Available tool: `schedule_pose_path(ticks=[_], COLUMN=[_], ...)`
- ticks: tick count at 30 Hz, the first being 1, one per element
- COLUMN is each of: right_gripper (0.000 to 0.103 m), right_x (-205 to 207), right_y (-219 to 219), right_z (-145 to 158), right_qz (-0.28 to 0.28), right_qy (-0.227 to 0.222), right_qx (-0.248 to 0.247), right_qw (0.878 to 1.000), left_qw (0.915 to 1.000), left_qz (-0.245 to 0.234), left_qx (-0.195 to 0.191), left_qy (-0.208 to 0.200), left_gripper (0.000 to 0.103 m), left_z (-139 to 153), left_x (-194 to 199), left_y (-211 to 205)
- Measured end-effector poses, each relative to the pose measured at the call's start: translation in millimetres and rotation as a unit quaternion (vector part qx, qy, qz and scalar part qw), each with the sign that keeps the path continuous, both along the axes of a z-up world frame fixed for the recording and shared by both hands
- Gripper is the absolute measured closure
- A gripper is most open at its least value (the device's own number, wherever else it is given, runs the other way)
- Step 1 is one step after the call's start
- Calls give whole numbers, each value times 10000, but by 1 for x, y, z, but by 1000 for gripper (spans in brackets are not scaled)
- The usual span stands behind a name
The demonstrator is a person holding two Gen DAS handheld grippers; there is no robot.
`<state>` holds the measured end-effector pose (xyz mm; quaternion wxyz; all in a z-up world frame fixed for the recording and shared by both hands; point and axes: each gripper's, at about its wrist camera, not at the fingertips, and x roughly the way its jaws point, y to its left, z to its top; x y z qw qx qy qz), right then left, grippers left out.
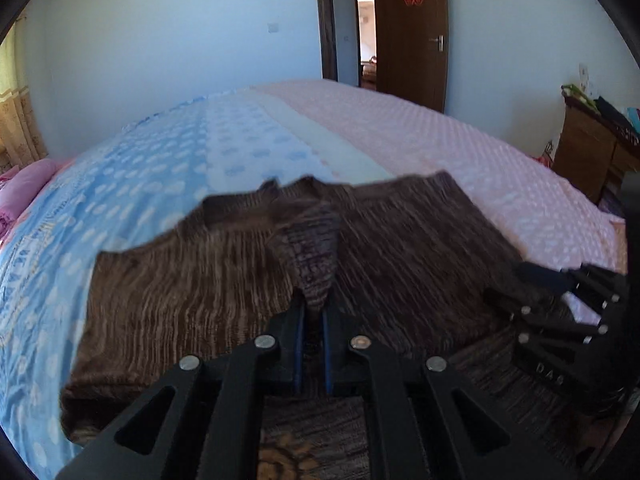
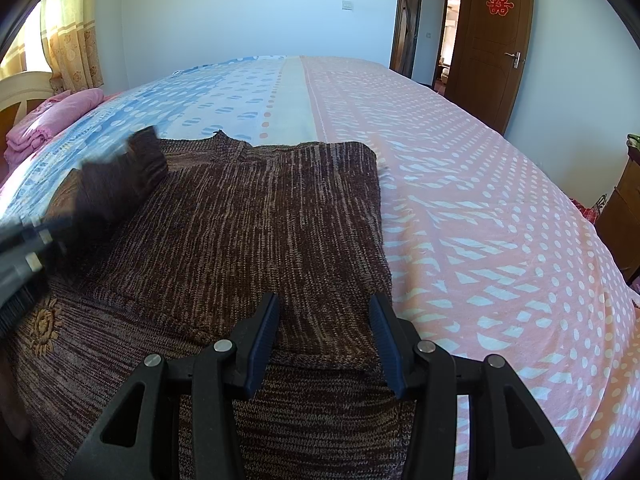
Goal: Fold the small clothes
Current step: 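Release the sleeve and grasp the sweater hem with the left tool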
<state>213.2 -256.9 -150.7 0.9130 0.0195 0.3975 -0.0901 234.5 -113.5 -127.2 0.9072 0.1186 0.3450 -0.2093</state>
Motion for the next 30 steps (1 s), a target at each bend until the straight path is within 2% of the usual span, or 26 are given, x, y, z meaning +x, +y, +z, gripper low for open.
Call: schedule_pose_path(ticks=[1, 3, 5, 6, 7, 9, 12, 15, 18, 21, 24, 26, 30], right_gripper=[53, 53, 53, 53, 53, 51, 51, 51, 51, 51, 51, 51, 51], right_x=[0, 0, 1, 0, 0, -1, -1, -3, -7, -14, -19, -22, -37], right_y=[0, 0, 0, 0, -1, -2, 0, 1, 1, 6, 14, 20, 24], right_z=[0, -1, 0, 0, 0, 0, 0, 1, 5, 12, 17, 19, 27], right_qz=[7, 20, 24, 26, 26, 26, 33, 35, 23, 95, 207, 216, 190], right_qy=[3, 6, 2, -6, -17, -42, -45, -70, -209, -467, -589, -594, -572], right_qx=[2, -3, 8, 26, 47, 96, 46, 42, 29, 8, -10, 49, 767], right_qw=[10000, 10000, 10000, 10000, 10000, 9999, 10000, 10000, 9998, 9989, 9981, 9980, 9952], left_qw=[9998, 9996, 9993, 9990, 9987, 9973, 9915, 9775, 9599, 9551, 9561, 9594, 9664], left_qz=[65, 77, 174, 275, 368, 640, 1222, 1822, 2250, 2455, 2312, 2037, 1401], left_qx=[147, 35, -77, -116, -196, -337, -324, -739, -1235, -1274, -1430, -1559, -1662], left_qy=[101, 282, 332, 343, 304, 134, 319, 758, 1125, 1058, 1098, 1176, 1374], left_gripper=[89, 87, 61, 30, 11, 8, 8, 9, 9, 10, 10, 10, 10], left_z=[-8, -7, 0, 3, 5, 9, 1, -14, -21, -17, -12, -11, -14], left_x=[-1, -1, -2, -4, -7, -14, -13, -16, -23, -33, -44, -55, -84], left_y=[0, 8, 18, 26, 30, 53, 87, 140, 191, 220, 236, 242, 246])
